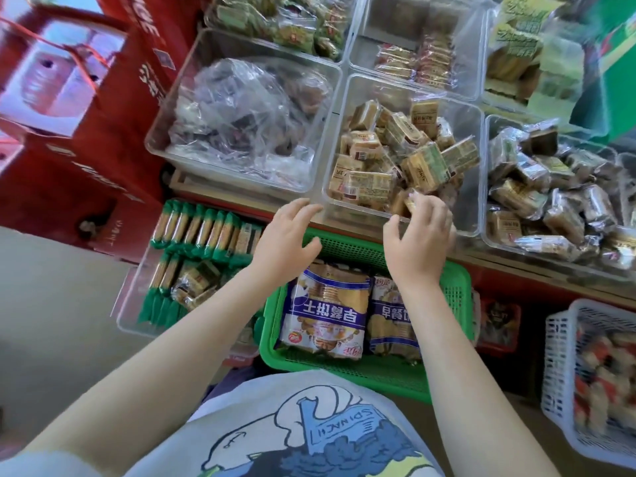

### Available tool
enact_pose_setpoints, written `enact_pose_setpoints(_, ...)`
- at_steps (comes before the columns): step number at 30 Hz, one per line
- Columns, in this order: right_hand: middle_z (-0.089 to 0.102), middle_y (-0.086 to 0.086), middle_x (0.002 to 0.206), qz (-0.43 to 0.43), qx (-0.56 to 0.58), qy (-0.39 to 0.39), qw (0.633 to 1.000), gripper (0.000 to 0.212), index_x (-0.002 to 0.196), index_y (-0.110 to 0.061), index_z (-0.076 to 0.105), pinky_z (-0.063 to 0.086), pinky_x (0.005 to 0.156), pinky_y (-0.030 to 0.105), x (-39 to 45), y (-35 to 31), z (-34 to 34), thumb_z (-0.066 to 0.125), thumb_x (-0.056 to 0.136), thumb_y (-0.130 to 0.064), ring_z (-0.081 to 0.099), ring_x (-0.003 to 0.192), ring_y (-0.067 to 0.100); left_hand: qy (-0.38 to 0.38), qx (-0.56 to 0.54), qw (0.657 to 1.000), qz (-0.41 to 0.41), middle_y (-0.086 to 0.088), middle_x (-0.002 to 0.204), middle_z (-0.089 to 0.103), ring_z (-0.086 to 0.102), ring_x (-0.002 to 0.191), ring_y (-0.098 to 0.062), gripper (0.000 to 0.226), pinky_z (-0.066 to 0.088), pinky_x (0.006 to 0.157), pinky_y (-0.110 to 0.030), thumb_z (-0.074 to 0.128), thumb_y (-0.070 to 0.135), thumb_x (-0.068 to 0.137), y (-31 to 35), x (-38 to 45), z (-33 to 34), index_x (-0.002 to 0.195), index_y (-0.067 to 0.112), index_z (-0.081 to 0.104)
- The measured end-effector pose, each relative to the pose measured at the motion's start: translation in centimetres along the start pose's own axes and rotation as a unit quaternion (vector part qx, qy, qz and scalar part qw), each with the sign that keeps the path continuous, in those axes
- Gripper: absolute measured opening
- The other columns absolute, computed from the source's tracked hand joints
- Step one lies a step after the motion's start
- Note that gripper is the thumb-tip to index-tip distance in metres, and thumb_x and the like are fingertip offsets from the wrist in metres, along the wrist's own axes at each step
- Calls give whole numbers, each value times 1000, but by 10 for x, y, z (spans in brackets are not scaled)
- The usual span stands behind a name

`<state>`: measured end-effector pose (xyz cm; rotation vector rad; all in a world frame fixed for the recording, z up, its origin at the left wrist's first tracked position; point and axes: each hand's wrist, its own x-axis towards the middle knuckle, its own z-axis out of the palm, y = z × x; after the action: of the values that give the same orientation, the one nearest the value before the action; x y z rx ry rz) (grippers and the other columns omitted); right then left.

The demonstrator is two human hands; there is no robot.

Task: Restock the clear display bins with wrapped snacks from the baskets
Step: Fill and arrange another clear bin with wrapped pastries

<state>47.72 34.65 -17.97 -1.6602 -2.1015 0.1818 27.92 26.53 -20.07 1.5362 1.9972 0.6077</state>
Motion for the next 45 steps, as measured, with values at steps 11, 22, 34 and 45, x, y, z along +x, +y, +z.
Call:
enact_pose_setpoints(11,63,-3,83,43,158,-424,891,21,100,-16,68,35,62,30,-103,-109,102,48,101,-20,55,72,15,-44,63,945,-318,-12,131,50,53,114,-36,48,51,87,-45,59,31,92,-177,-110,-4,135,12,50)
enact_pose_setpoints(22,69,4,89,181,211,-466,840,24,95,-16,69,54,74,36,-140,-145,128,46,103,-19,66,80,23,-22,-44,922,-384,-3,96,64,62,73,-25,50,55,61,-40,64,24,86,-204,-119,13,130,21,41)
enact_pose_setpoints(34,71,7,112,302,469,-383,736,30,124,-19,57,56,67,38,-61,-138,51,64,97,-29,72,89,23,-1,-445,874,-193,-2,107,69,70,93,-16,48,57,68,-23,81,28,81,-84,-61,-60,123,23,58)
enact_pose_setpoints(45,59,-17,120,212,348,-25,913,32,121,-40,57,58,86,33,42,-47,-24,64,95,-24,63,111,12,49,-132,989,-36,-4,159,25,22,147,-19,80,19,120,-40,68,46,88,28,59,-23,153,19,29)
